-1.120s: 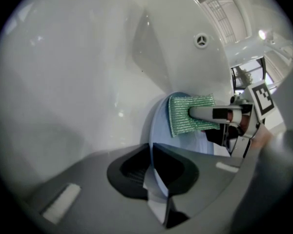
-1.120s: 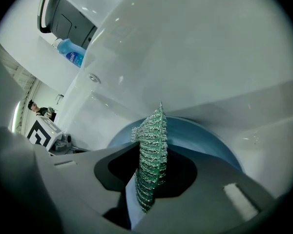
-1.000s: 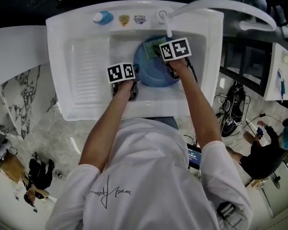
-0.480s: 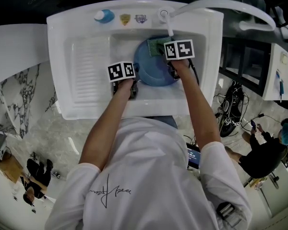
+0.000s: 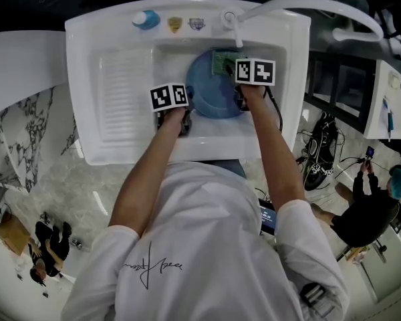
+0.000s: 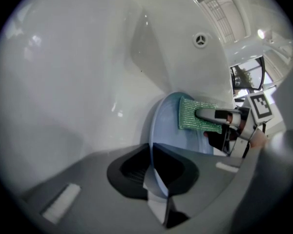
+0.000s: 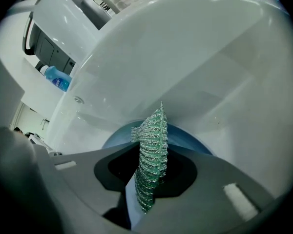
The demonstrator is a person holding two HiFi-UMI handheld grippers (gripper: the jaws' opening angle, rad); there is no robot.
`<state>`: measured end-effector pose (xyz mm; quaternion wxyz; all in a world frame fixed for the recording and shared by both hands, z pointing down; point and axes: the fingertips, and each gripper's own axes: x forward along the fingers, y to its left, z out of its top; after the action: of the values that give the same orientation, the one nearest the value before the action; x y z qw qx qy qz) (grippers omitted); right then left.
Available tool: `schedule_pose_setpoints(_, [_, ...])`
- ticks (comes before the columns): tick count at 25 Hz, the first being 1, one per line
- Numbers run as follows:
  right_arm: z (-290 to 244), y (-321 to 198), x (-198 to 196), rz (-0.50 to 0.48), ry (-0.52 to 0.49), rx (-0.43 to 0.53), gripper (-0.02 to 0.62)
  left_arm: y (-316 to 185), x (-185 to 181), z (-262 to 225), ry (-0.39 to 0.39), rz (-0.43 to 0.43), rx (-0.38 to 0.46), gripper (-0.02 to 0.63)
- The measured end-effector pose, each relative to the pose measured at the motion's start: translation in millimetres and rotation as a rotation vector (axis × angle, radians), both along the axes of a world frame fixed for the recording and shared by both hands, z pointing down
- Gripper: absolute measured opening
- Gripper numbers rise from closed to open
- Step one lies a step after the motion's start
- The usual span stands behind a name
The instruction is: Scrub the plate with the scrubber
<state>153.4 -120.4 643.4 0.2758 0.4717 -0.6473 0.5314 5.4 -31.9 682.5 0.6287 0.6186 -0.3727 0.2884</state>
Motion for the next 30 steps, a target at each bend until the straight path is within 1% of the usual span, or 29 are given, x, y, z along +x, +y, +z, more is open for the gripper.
schedule_pose_setpoints(13, [-3.9,10.7,28.8,0.222,0.034,0.034,0.060,0.1,0.0,-0.7,0.001,-0.001,0.000,0.072])
schedule_pose_setpoints(18, [-6.2,14.8,36.3,0.262,0.056,0.044,0.060,-0.3,0.1,-0.4,0.002,-0.006,0.001,0.072])
schedule_pose_setpoints(24, [-9.3,19.2,46.8,0.281,0.094,0.050,0.060,0.2,0.2,-0.4,0.003,-0.007,-0.002,0.072])
schedule_pose_setpoints(30, [-10.2,24.4,55.2,0.321,0.121,0.044,0.060,-0.8,0.3,0.4,0.003,-0.007,0.000,0.072])
